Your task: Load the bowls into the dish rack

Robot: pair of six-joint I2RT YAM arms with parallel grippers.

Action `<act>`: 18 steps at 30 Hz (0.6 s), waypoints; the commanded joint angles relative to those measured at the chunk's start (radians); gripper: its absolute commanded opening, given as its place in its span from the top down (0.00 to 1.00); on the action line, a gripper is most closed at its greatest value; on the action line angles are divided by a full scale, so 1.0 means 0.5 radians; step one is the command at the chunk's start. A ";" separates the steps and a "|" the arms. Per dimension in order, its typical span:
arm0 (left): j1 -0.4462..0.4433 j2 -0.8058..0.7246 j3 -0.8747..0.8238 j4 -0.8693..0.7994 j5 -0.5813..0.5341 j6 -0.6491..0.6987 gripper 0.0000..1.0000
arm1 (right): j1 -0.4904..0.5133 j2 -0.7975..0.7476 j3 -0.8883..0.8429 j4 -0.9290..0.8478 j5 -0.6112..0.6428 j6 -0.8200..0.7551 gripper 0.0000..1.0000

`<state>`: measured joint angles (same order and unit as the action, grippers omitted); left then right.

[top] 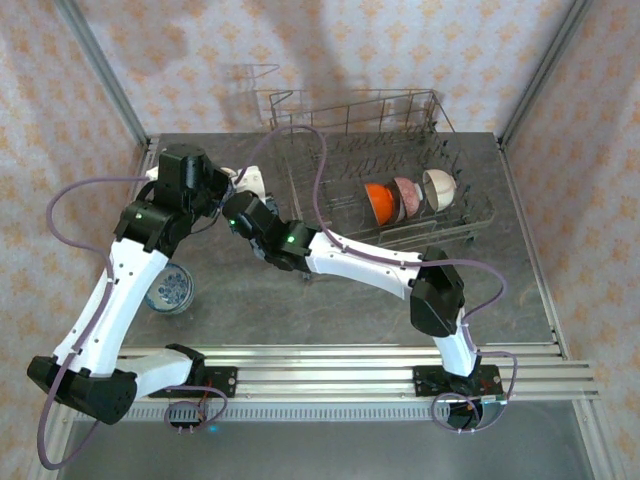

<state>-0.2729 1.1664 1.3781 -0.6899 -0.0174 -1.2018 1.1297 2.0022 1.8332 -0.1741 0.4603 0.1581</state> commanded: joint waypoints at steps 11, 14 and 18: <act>0.007 -0.048 0.116 0.100 -0.097 0.338 0.36 | -0.138 -0.066 0.205 -0.388 0.210 0.292 1.00; 0.006 -0.024 0.172 0.143 -0.056 0.416 0.25 | -0.171 -0.108 0.181 -0.396 0.213 0.301 1.00; 0.007 -0.008 0.257 0.188 -0.007 0.565 0.20 | -0.217 -0.111 0.235 -0.471 0.292 0.283 1.00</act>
<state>-0.2745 1.1564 1.4593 -0.6373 -0.0284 -1.0077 1.0283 2.0018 1.9129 -0.3954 0.5327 0.2737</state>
